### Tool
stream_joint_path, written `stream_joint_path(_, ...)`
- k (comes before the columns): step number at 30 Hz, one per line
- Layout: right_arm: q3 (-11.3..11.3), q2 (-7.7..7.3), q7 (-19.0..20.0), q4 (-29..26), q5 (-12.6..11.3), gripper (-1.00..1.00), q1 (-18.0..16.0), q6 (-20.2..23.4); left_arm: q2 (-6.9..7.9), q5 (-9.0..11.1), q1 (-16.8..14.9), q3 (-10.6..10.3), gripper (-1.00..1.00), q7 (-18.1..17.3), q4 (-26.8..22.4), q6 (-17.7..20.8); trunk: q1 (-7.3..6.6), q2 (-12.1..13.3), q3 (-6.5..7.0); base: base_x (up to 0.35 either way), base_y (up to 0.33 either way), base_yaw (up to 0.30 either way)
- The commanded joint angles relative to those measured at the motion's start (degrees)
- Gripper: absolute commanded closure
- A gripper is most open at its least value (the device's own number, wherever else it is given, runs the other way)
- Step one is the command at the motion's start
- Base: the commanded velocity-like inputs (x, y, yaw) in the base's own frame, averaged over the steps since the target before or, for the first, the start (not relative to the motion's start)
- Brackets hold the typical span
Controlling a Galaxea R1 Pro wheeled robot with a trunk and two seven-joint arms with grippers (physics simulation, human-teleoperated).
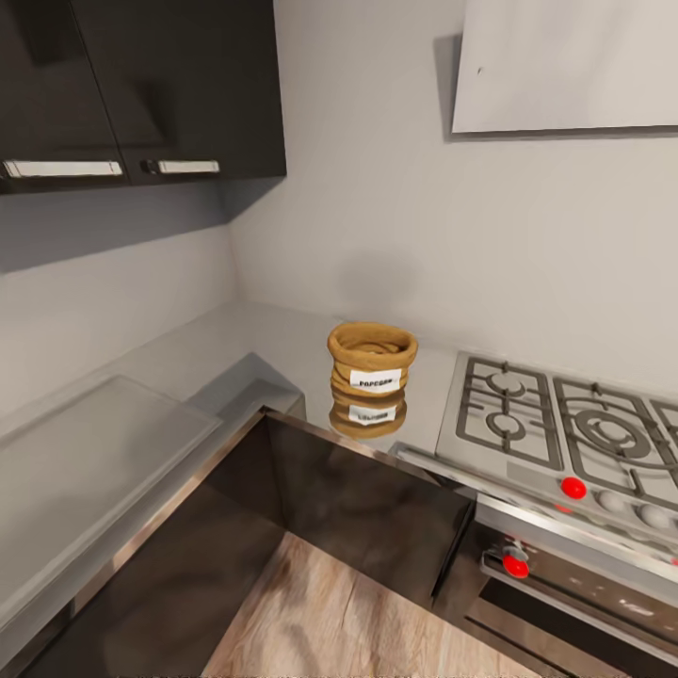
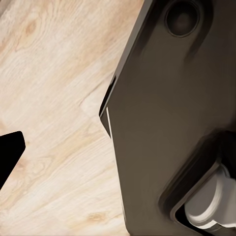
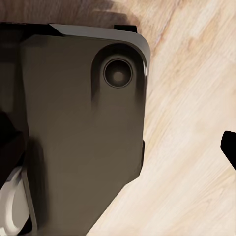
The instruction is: In the kitchen, take the popcorn bag from the countertop, put it into the microwave, and heat it until the popcorn is cooked so the cooked popcorn ends up inside the bag.
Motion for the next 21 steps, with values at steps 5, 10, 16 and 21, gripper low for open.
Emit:
stream_joint_path(5,0.0,0.00,0.0,0.2,0.5,-1.00,-0.1,-0.4,-0.03,0.2,0.0,0.0,-1.00,0.2,-0.1,-0.1,0.01,0.0,-0.52,0.000,0.000,-0.025)
stream_joint_path(10,0.0,0.00,-0.1,0.1,0.4,-1.00,-0.1,-0.3,-0.04,0.2,0.0,0.1,-1.00,0.2,-0.1,-0.1,0.01,0.0,-0.98,0.000,0.000,-0.082)
stream_joint_path(16,-0.1,0.03,-2.2,-0.1,0.4,-1.00,-0.1,-0.3,-0.04,0.2,0.0,0.0,-1.00,0.2,-0.1,-0.1,0.01,0.0,-1.53,0.000,0.000,-0.089)
stream_joint_path(21,-0.1,0.00,-2.8,-0.2,0.4,-1.00,-0.1,-0.3,-0.04,0.2,0.0,0.0,-1.00,0.2,-0.1,-0.1,0.01,0.0,-1.98,0.000,0.000,-0.048)
